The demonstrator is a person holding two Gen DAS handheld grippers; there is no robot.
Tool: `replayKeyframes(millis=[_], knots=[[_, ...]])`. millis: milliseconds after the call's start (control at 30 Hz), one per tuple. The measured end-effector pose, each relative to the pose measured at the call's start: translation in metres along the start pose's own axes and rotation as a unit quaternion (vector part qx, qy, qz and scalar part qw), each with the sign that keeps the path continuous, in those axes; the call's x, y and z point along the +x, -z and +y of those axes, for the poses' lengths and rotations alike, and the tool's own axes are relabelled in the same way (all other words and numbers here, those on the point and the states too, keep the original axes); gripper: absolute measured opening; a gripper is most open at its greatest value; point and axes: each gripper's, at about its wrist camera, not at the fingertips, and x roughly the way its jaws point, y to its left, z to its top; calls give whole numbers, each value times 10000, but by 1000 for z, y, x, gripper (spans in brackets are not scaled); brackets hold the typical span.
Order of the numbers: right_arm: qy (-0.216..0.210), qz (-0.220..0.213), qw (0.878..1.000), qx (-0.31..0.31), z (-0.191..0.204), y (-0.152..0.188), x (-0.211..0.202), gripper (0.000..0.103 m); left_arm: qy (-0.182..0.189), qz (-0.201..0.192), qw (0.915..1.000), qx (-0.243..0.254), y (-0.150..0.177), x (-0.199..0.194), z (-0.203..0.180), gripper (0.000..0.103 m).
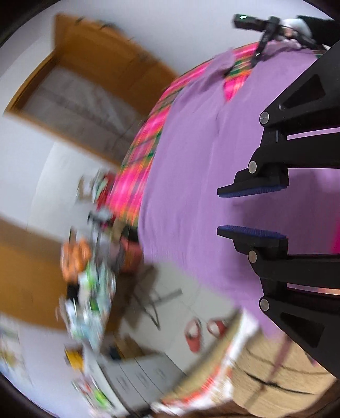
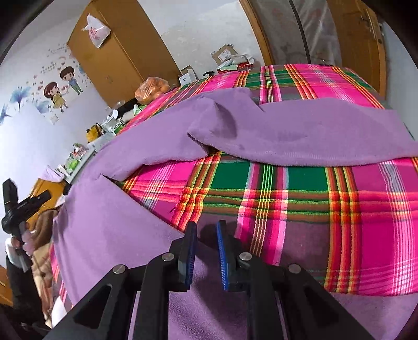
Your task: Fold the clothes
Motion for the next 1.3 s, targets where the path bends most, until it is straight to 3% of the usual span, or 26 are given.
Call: replayKeyframes(millis=[167, 400, 567, 633, 667, 700, 867, 1067, 1300], knots=[[110, 5, 9999, -81, 5, 0, 0, 16, 405, 346, 9961, 703, -17, 67, -76, 23], [223, 9, 9996, -165, 9, 1, 1, 16, 539, 1096, 9869, 1052, -19, 150, -116, 23], [286, -15, 9996, 76, 2, -1, -3, 17, 554, 880, 9853, 1357, -5, 144, -119, 23], [351, -156, 9980, 502, -15, -8, -9, 21, 682, 860, 9863, 1232, -5, 143, -113, 23], [383, -227, 9964, 715, -23, -12, -12, 28, 749, 853, 9867, 1161, -6, 143, -110, 23], [428, -303, 9942, 935, -32, -15, -15, 34, 809, 855, 9870, 1092, -6, 143, -108, 23], [903, -787, 9711, 2065, -89, -28, -41, 37, 999, 868, 9874, 865, -7, 143, -99, 23], [1479, -1131, 9353, 3010, -147, -26, -68, 42, 573, 824, 9868, 1275, -1, 133, -125, 23], [1357, -1299, 9184, 3481, -190, -43, -65, 41, 809, 850, 9818, 1493, 9, 133, -154, 24]])
